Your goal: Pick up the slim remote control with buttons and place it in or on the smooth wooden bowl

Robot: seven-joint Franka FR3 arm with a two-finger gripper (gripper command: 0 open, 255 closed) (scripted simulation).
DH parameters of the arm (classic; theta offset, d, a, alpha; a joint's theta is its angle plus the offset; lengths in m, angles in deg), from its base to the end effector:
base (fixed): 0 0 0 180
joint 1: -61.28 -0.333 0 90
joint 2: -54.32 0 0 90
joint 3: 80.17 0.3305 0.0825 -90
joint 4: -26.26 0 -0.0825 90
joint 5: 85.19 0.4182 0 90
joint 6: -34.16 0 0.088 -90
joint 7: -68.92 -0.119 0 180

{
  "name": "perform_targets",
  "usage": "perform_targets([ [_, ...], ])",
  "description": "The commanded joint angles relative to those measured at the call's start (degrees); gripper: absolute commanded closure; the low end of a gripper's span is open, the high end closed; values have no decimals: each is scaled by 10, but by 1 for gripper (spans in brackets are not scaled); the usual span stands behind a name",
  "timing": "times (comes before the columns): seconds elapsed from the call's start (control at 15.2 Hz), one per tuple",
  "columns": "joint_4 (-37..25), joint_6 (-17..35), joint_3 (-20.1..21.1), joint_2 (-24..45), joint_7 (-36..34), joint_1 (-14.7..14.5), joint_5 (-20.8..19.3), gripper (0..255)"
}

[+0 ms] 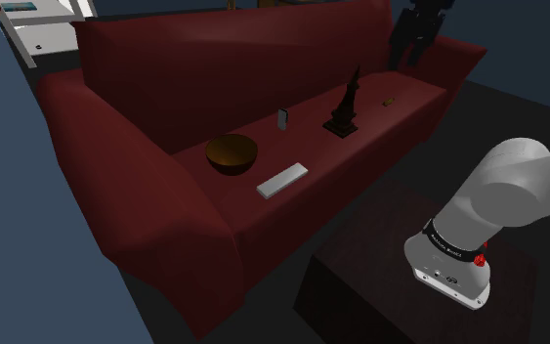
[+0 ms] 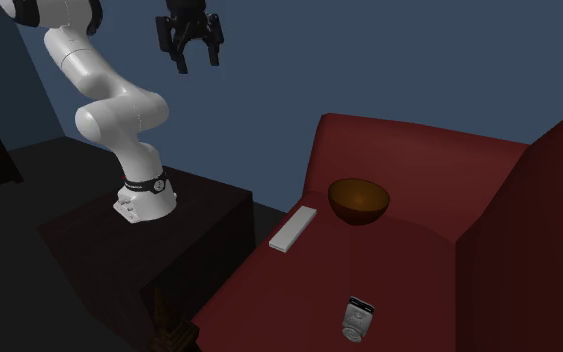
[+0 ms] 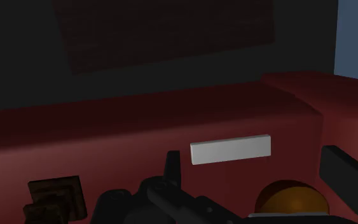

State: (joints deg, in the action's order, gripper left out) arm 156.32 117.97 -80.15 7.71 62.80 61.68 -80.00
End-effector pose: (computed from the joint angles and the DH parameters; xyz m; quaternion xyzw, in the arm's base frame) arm 0.3113 0.0095 0.6317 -0.9977 0.0517 -0.0009 0.0450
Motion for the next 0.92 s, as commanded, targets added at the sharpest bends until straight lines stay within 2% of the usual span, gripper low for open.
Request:
perform_targets([
  [0.0,0,0,0,0,0,0,0,0],
  [0.46,113,136,81,6,-159,32,51,0],
  [0.86,172,264,157,60,-294,57,92,0],
])
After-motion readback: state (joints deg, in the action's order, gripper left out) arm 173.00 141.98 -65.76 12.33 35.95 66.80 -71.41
